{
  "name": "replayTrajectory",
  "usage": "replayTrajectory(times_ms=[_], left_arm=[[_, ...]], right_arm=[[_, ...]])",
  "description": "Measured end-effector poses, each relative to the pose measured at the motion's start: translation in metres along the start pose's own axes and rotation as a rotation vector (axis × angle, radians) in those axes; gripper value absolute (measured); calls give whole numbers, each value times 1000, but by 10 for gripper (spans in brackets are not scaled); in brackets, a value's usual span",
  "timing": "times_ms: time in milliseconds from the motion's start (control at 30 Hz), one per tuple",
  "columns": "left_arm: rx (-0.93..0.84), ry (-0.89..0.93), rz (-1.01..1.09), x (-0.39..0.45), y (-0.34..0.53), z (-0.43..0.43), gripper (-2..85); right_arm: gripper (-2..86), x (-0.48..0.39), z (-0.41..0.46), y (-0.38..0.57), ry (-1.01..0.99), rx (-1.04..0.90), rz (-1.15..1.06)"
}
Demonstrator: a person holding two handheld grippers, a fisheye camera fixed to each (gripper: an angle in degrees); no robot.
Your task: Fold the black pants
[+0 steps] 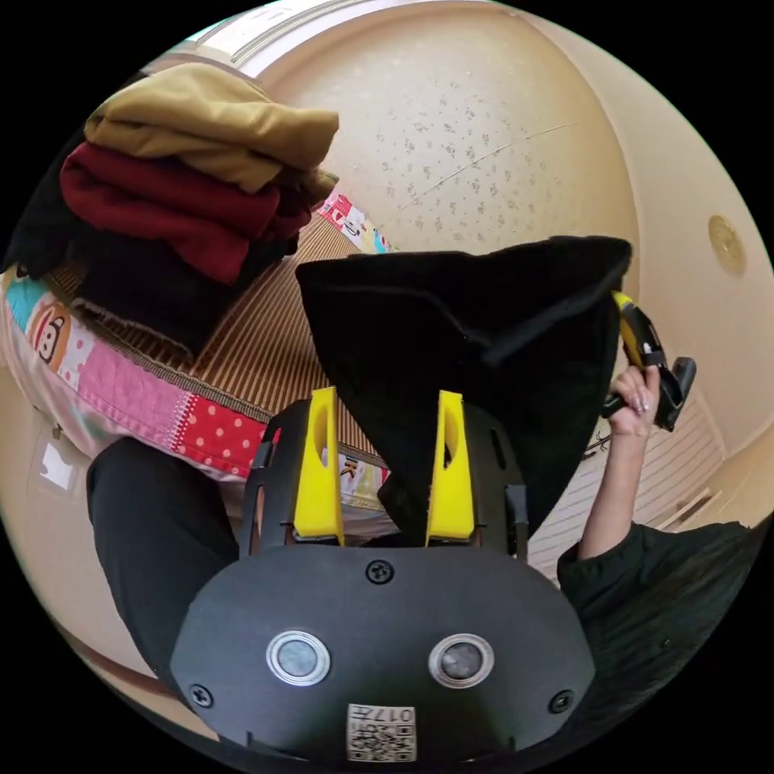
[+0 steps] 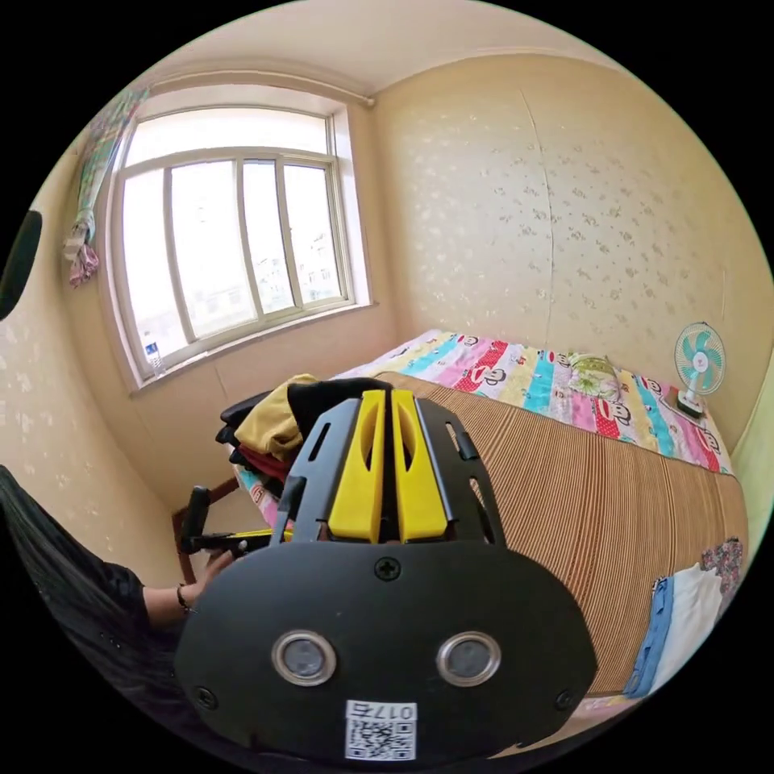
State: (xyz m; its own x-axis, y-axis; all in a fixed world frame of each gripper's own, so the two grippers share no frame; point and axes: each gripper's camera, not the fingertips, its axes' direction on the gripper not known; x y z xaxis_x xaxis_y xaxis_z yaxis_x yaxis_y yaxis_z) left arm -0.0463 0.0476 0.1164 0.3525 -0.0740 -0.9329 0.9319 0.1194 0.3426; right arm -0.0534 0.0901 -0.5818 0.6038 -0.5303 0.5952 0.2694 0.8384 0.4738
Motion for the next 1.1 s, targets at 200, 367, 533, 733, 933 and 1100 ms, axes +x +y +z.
replayTrajectory(times_ms=[200, 367, 533, 733, 933, 1100], left_arm=[[109, -43, 205, 66, 11, -14, 194], [487, 261, 531, 201, 4, -127, 23], [664, 446, 798, 321, -32, -221, 8], [675, 363, 1009, 441, -56, -266, 11], [627, 239, 1011, 474, -110, -203, 19], [365, 94, 758, 490, -300, -25, 61]], right_arm=[[5, -10, -186, -49, -83, 295, -58], [4, -16, -333, -76, 27, 546, -113], [5, -30, -484, -107, 203, 884, -217], [7, -13, -549, -166, 380, 1004, -166], [6, 104, -489, -260, 488, 829, -27], [5, 340, -281, -423, 705, 262, 156]])
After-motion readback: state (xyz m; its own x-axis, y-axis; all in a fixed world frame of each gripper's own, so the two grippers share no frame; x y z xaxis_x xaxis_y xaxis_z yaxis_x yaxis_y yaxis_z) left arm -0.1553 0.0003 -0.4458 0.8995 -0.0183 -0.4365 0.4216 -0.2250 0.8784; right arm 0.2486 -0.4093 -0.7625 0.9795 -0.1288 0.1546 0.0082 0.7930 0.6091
